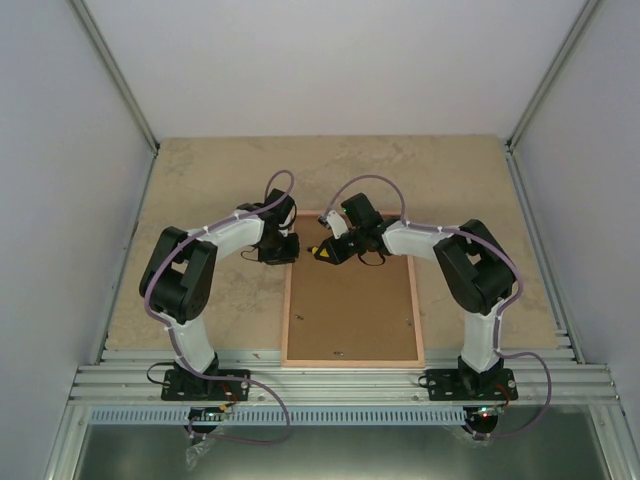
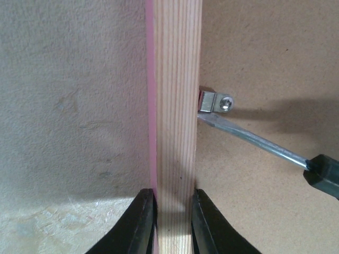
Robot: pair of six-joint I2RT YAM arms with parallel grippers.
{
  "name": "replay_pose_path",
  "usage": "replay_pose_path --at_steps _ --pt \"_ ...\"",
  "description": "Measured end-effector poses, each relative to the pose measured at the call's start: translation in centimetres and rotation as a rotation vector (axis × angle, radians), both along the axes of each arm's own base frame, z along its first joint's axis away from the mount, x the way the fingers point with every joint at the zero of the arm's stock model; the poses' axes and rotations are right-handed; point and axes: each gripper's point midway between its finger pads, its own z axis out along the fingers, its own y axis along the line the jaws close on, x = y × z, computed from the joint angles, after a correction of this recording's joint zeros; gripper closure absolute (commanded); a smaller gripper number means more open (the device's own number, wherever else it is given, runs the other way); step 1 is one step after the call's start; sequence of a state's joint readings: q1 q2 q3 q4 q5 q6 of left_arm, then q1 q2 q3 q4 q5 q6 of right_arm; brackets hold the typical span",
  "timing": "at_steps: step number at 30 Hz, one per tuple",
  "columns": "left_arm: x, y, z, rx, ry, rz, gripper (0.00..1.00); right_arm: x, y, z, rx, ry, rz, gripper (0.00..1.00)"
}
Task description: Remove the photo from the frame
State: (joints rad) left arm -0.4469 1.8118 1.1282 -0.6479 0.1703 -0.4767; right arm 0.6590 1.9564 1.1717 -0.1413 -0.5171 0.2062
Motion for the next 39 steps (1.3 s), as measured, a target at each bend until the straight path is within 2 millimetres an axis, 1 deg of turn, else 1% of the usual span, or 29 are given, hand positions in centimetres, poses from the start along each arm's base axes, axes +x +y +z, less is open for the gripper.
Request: replay_pose_path --at_steps 12,19,23,29,39 --pt "0.0 0.1 0.0 0.000 -0.006 0.004 0.91 0.2 0.2 -0.1 0.023 0.028 -0.067 0.99" --pt "0.2 0.0 0.0 -0.007 -0.015 0.011 0.93 0.5 0.1 -0.1 0.015 0.014 -0.108 1.00" --pt "0.2 -0.1 0.0 -0.014 -0.018 0.016 0.94 0.7 -0.3 0.0 0.008 0.000 -0.150 1.00" --pt "0.1 -0.1 0.0 -0.018 -0.014 0.023 0.94 2.1 -1.4 0.1 -0.020 -0.027 -0.230 1.00" --pt "0.0 -0.2 0.0 -0.024 -0.011 0.033 0.94 2.0 -1.4 0.1 -0.030 -0.034 -0.203 1.00"
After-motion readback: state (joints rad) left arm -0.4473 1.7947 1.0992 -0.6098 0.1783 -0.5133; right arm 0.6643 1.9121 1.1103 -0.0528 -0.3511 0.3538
